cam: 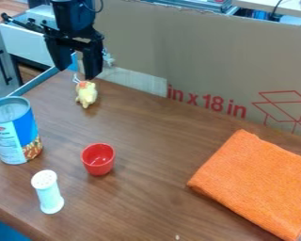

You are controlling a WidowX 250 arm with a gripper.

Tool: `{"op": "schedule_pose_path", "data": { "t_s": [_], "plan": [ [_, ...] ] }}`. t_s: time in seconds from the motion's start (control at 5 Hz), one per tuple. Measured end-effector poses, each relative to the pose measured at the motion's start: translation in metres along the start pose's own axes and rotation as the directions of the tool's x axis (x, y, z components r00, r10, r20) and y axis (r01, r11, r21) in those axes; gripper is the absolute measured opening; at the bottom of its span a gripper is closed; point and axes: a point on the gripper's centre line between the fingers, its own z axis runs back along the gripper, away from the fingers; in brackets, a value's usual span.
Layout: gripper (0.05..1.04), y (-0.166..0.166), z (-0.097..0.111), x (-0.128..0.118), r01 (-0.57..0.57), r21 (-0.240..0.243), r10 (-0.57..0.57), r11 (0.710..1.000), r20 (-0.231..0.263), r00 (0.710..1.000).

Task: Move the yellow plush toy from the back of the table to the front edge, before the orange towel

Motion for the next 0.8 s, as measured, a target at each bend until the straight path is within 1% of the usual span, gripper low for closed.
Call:
{"op": "schedule_pose_path", "data": {
  "t_s": [0.2,0.4,0.6,0.8],
  "plan": [
    [1.008,-0.002,-0.012,-0.003,0.0,-0.015,-0.001,1.0,-0.036,0.999],
    [1.008,0.0,-0.021,0.009,-0.08,-0.132,0.083,0.988,0.02,0.996],
    [1.008,0.016,-0.028,0.016,-0.175,-0.142,0.182,0.974,0.034,0.983],
    [1.008,0.025,-0.051,0.023,-0.268,-0.116,0.264,0.957,-0.046,0.963]
  ]
}}
